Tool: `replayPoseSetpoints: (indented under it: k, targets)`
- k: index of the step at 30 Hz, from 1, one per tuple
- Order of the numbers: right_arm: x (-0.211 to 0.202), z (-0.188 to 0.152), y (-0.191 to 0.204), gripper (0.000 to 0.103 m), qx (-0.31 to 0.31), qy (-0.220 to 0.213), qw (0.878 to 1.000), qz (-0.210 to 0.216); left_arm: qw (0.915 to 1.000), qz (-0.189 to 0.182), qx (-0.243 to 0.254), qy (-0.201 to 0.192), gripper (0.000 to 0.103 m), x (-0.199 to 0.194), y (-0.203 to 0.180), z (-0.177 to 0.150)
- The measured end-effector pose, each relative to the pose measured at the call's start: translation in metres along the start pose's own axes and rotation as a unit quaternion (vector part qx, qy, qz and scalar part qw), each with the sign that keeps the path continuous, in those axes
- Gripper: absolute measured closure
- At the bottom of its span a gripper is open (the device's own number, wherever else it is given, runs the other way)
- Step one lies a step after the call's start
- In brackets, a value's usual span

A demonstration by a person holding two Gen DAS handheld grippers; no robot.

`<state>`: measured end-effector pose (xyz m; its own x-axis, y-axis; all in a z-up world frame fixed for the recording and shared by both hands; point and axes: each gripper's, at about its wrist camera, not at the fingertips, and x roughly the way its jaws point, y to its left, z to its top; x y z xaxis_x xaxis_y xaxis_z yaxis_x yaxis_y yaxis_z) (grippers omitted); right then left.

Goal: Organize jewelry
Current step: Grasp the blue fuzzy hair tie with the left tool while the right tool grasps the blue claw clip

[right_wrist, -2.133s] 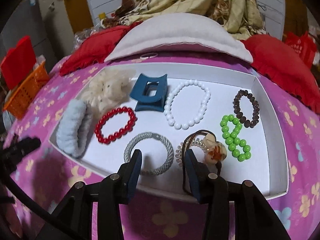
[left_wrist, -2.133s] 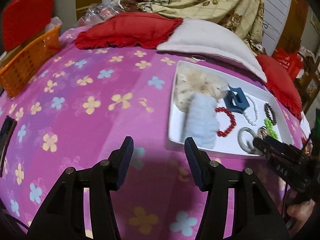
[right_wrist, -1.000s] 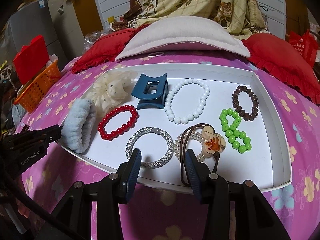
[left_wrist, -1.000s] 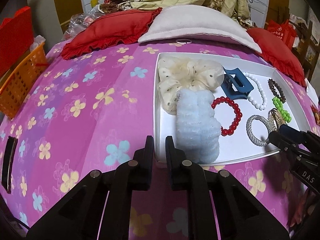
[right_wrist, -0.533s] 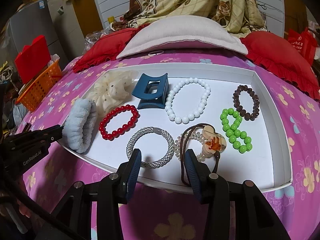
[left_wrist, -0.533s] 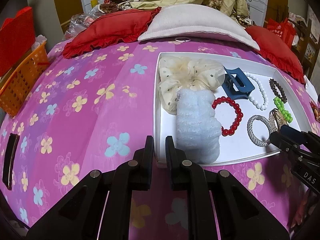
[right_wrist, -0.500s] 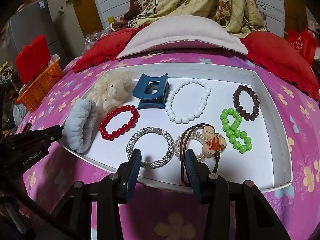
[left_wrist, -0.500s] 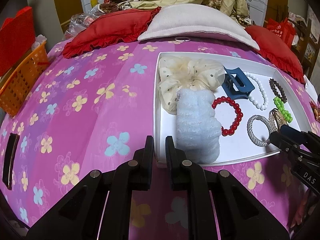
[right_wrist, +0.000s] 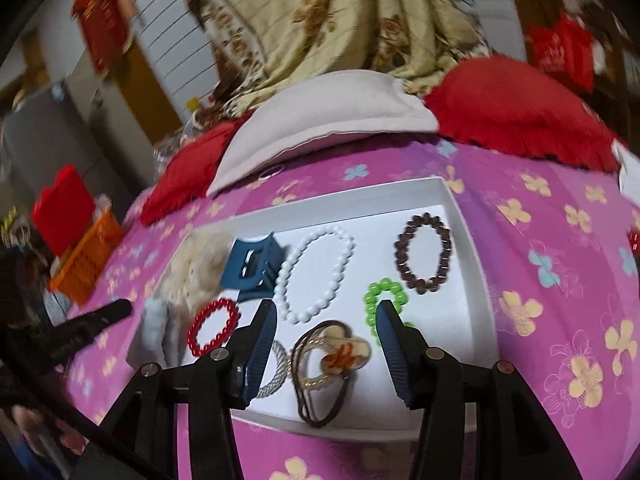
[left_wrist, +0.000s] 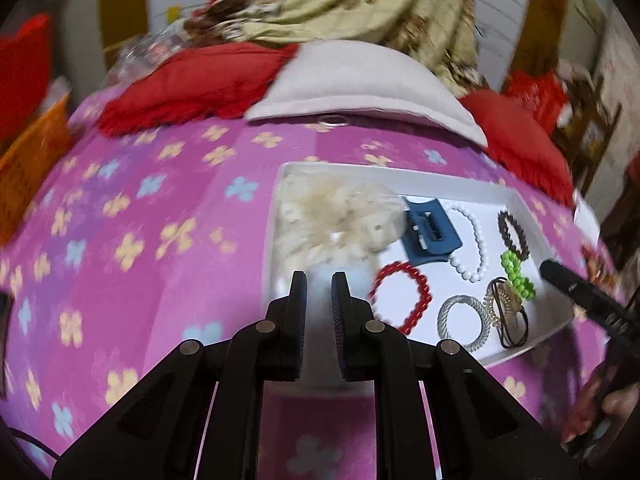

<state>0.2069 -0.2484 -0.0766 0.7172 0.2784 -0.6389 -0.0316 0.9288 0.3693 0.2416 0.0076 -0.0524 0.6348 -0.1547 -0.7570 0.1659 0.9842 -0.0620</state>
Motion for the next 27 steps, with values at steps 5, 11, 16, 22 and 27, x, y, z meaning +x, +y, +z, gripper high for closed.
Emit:
replayPoseSetpoints:
  k: [5,11,16,22,27]
  targets:
    - [-0.011,0.008,-0.008,0.054,0.013,-0.013,1.0,0.007,0.999,0.022,0.011,0.037,0.09,0.041,-0.018,0.033]
    - [-0.022,0.015,-0.018,0.053,0.033,-0.025,0.999,0.02,0.9947,-0.002,0.018,0.102,0.09,0.088,-0.046,0.044]
    - [-0.027,0.018,-0.024,0.053,0.043,-0.031,0.998,0.023,0.9903,-0.043,0.058,0.119,0.09,0.094,-0.083,0.037]
    - [-0.017,0.02,-0.028,0.049,0.037,-0.02,0.999,0.023,0.9921,-0.069,0.054,0.09,0.089,0.063,-0.084,0.042]
    - [0.031,0.026,-0.015,0.049,0.034,0.043,0.995,0.084,0.9968,-0.039,0.01,0.07,0.087,0.047,-0.044,0.045]
